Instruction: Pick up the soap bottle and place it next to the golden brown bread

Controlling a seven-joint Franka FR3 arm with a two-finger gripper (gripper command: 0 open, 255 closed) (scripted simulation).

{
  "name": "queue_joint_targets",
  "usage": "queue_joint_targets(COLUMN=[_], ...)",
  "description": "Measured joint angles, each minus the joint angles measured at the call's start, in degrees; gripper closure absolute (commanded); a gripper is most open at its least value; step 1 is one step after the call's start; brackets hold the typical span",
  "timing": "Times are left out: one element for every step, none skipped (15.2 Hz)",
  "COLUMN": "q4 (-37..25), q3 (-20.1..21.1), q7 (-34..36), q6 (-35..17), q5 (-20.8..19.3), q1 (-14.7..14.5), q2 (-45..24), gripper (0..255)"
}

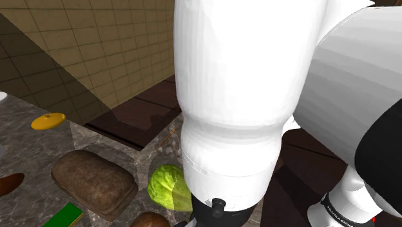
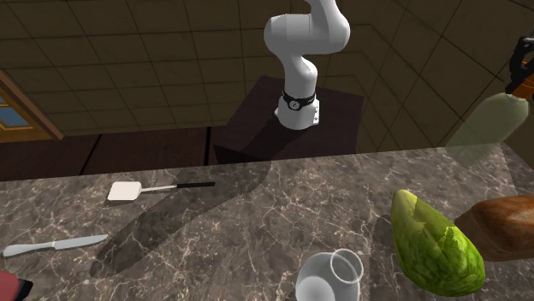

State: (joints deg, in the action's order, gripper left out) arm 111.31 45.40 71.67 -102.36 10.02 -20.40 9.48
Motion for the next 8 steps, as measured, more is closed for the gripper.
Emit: queue_joint_targets(q4=[0.80,1.52,2.07,2.74,3.42,4.15,4.75,5.44], q3=[-0.03,-0.01,0.04,0.15,0.34,0.47,0.56,0.65], q7=[-0.19,-0.27,-0.30,-0.27,-0.12,-0.07,-0.07,-0.08], q6=[-0.78,-1.46,-2.02,-2.79,-3.66,-4.46,-5.27,-6.16], q5=[0.02,0.09,0.13,0.09,0.00,0.00,-0.15,-0.29], q1=[0.03,0.00,-0.03,-0.06,-0.11,-0.17,-0.15,-0.12], q2=[-0.01,0.04,0.04,-0.08,-0.31,-0.40,-0.67,-0.94], gripper=[255,255,255,255,255,255,255,255])
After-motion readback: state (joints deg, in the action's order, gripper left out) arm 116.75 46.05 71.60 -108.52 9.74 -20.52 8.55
